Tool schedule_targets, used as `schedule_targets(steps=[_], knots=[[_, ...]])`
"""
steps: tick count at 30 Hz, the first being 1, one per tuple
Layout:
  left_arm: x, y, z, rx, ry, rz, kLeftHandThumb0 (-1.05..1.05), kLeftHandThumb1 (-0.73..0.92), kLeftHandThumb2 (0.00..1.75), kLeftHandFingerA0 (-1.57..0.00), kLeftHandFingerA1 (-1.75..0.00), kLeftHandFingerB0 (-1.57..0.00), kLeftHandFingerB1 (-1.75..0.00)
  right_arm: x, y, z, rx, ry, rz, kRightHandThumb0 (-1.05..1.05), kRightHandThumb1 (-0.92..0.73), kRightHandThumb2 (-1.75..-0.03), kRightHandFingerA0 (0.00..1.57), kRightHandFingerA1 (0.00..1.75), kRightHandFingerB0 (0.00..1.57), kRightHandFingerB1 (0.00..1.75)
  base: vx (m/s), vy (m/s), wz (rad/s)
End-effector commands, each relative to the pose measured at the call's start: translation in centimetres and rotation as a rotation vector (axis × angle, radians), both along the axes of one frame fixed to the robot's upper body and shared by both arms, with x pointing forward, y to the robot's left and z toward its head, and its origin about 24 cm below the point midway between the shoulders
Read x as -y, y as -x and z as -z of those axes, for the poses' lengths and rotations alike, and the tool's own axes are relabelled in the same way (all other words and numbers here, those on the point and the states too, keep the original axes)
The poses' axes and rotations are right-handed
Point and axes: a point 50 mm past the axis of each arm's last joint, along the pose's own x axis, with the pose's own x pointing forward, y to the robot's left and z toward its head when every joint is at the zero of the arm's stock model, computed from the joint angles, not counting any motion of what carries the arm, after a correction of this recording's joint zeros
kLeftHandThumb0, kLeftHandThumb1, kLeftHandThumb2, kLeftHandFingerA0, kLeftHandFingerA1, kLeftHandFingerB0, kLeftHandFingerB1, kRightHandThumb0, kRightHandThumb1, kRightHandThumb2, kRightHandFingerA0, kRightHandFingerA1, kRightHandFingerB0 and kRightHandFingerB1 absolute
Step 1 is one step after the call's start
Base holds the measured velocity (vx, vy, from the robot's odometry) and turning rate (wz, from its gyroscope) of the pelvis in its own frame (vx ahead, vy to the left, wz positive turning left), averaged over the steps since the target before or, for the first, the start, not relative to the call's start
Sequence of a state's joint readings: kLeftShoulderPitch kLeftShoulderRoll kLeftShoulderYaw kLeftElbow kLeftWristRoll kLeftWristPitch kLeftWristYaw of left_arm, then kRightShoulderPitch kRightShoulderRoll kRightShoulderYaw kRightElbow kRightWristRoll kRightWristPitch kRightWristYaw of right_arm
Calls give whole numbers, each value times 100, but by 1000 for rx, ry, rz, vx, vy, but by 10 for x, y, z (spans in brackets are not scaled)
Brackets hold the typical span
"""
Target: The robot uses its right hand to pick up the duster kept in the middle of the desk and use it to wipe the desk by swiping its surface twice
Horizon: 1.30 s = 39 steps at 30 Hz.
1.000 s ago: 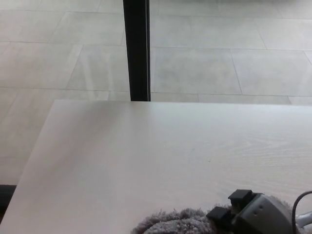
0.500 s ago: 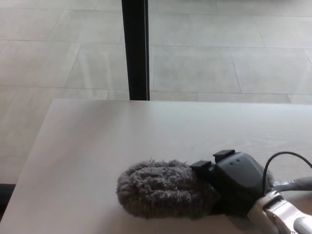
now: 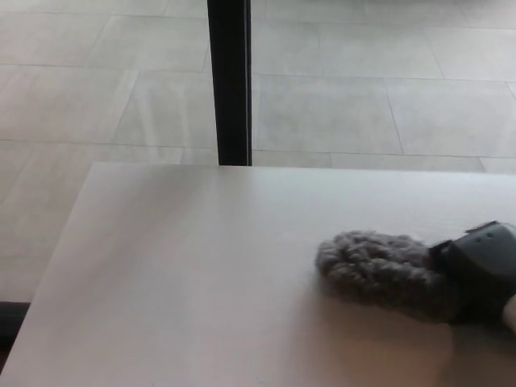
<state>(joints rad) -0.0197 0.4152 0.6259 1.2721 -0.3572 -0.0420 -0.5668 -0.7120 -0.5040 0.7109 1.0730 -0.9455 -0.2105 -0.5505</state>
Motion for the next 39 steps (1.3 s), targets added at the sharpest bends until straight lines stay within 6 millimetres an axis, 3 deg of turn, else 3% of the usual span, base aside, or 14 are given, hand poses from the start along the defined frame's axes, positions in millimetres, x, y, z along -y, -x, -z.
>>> schedule_targets(steps=[1, 4, 5, 6, 8, 13, 14, 16, 18, 19, 20, 22, 23, 39], knots=[[0, 1, -1, 50, 29, -7, -97, 74, 117, -58, -108, -38, -95, 50, 17, 2, 1, 154, 113, -29, -49, -57, 89, 165, 87, 66, 0, 0, 0], [0, 1, -2, 49, 24, -3, -100, 91, 76, -38, -122, -28, -113, 79, 31, 6, -9, 194, 257, -28, -48, -56, 86, 167, 87, 67, 0, 0, 0], [-1, 2, -2, 46, 16, 5, -95, 76, 119, -56, -106, -37, -94, 86, 35, 8, -21, 177, 318, -26, -49, -57, 87, 163, 86, 63, 0, 0, 0], [-1, 3, -2, 47, 16, -2, -95, 92, 76, -41, -123, -31, -115, 96, 38, 10, -52, 168, 432, -34, -53, -58, 85, 167, 83, 62, 0, 0, 0], [-2, 3, -3, 50, 19, -9, -95, 76, 118, -57, -108, -40, -96, 98, 39, 11, -70, 180, 471, -33, -51, -57, 85, 165, 83, 60, 0, 0, 0], [-3, 3, -4, 53, 14, -11, -97, 92, 76, -42, -124, -34, -116, 95, 44, 21, -82, 129, 505, -37, -54, -56, 85, 166, 81, 69, 0, 0, 0], [-3, 3, -3, 46, 6, -3, -94, 76, 119, -59, -109, -41, -96, 85, 41, 26, -96, 98, 477, -35, -55, -56, 85, 169, 81, 70, 0, 0, 0], [-2, 1, -3, 56, 19, 1, -98, 92, 74, -37, -123, -30, -115, 72, 38, 30, -85, 88, 422, -35, -55, -56, 89, 161, 82, 65, 0, 0, 0], [-1, 0, -3, 43, 14, 1, -102, 80, 121, -57, -109, -36, -95, 60, 36, 33, -66, 48, 362, -32, -52, -59, 90, 162, 83, 63, 0, 0, 0], [-1, 0, -3, 47, 16, 0, -97, 92, 73, -35, -122, -26, -113, 54, 34, 34, -70, 39, 340, -31, -55, -56, 90, 162, 82, 65, 0, 0, 0], [-1, 0, -3, 51, 11, 6, -98, 79, 121, -58, -108, -37, -94, 41, 29, 34, -72, 43, 300, -31, -54, -58, 88, 167, 82, 70, 0, 0, 0], [-2, -1, -4, 54, 6, 11, -96, 92, 74, -35, -122, -26, -112, 30, 24, 34, -74, 45, 269, -39, -46, -65, 96, 157, 77, 71, 0, 0, 0], [-2, -2, -5, 61, 10, 14, -98, 79, 121, -56, -107, -36, -94, 19, 21, 33, -50, 13, 226, -37, -45, -64, 96, 157, 79, 69, 0, 0, 0], [-5, -11, -10, 71, -2, 31, -100, 82, 123, -54, -107, -38, -96, -117, 23, 49, -107, -54, -144, -35, -53, -60, 92, 169, 88, 77, 0, 0, 0]])
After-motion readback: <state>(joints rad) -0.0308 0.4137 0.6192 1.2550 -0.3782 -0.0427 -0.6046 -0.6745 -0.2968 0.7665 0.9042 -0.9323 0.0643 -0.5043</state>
